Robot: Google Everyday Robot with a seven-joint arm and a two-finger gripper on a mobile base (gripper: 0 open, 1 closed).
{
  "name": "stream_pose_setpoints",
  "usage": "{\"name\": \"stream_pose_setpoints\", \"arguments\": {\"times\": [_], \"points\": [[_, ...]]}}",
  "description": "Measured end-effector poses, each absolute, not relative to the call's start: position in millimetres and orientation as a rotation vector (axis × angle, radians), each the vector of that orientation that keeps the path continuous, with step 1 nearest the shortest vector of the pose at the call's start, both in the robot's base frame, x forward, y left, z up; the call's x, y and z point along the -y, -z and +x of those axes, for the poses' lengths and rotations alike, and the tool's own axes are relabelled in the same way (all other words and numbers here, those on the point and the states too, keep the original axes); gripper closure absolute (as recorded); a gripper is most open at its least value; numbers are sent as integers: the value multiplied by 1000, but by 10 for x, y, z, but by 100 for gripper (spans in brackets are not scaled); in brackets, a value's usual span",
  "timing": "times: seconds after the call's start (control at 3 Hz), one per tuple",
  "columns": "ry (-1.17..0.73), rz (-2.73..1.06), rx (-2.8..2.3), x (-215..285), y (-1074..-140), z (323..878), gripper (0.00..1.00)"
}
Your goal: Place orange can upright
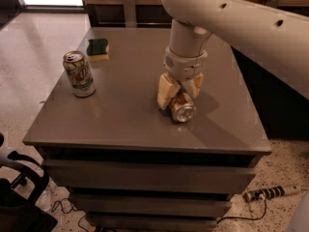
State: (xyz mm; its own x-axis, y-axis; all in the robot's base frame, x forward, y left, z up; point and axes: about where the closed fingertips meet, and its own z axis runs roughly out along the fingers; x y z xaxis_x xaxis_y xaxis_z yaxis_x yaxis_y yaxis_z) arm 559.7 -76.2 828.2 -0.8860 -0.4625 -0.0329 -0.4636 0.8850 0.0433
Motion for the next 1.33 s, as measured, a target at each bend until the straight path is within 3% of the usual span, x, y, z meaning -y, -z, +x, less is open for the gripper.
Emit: {"name": "stream_pose_setpoints", "arguments": {"times": [0.67, 1.0, 1.33], "points": [[-82, -744, -3018, 740, -8276, 5616, 83], [-84, -744, -3014, 731, -8273, 5623, 100], [-84, -744, -3012, 729, -8274, 5624, 100]]}}
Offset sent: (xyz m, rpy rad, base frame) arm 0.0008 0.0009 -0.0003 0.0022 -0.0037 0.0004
